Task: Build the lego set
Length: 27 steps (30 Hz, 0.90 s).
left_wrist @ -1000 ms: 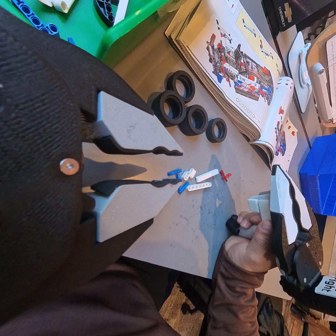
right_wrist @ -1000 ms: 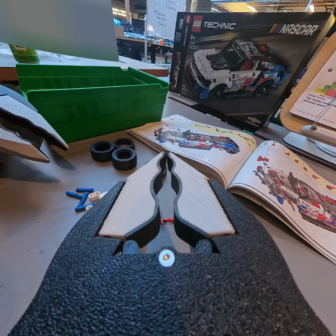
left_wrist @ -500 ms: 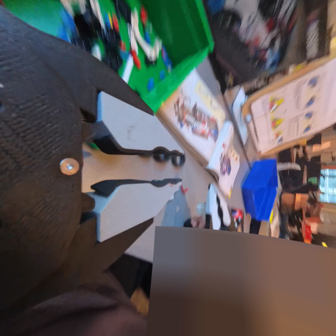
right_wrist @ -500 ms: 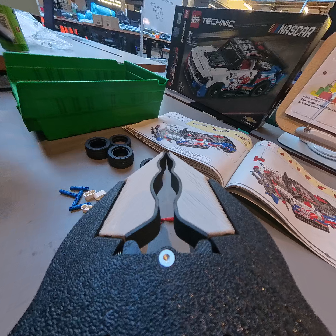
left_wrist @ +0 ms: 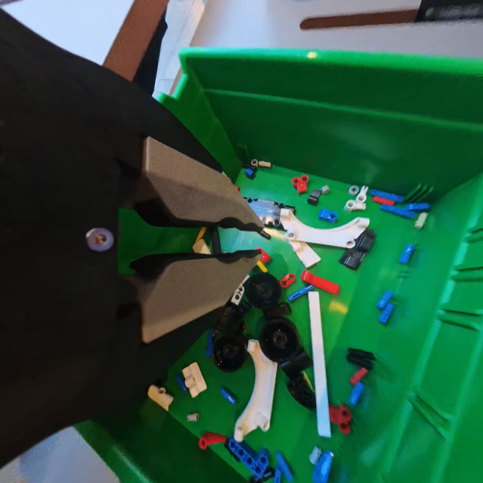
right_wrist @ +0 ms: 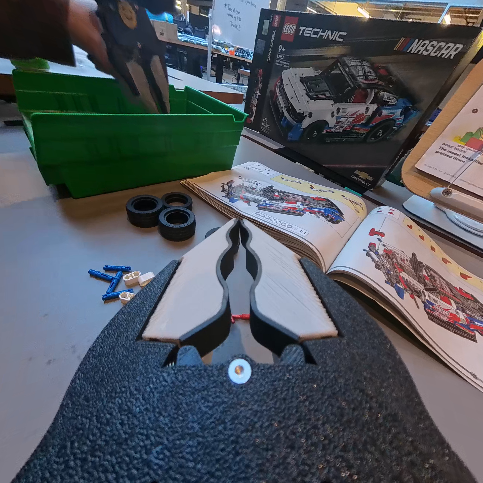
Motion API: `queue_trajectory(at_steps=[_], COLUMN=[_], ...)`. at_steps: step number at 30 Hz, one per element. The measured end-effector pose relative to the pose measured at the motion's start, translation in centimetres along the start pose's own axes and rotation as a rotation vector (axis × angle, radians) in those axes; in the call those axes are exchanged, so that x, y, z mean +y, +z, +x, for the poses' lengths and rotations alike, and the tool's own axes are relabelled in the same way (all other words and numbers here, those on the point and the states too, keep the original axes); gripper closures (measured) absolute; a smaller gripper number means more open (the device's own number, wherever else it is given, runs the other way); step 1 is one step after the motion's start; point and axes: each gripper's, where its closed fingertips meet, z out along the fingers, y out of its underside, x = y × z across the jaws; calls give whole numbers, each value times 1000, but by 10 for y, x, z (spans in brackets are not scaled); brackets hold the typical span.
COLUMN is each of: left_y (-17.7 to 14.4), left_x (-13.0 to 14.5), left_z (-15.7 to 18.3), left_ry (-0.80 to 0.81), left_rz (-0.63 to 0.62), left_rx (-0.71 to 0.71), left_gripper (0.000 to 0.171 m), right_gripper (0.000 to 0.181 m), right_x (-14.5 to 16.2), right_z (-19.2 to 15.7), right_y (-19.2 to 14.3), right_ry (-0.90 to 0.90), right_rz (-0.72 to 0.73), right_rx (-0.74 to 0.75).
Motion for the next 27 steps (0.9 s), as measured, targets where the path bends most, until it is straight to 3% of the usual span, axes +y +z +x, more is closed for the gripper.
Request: queue_trajectory(at_steps=[4, 14, 27], left_y=[20, 35, 39], left_x=[15, 26, 27], left_z=[2, -5, -2], left_ry=[89, 247, 201], left_rz=[-167, -361, -392], left_rx=[35, 6, 66], left_gripper=[154, 156, 170], right_gripper=[181, 181, 181], right_x=[-2, -3, -3], right_z=[0, 0, 1], right_y=[-2, -3, -4], right_ry=[7, 27, 51], right_rz=[14, 23, 31], right_rx=[-3, -26, -40])
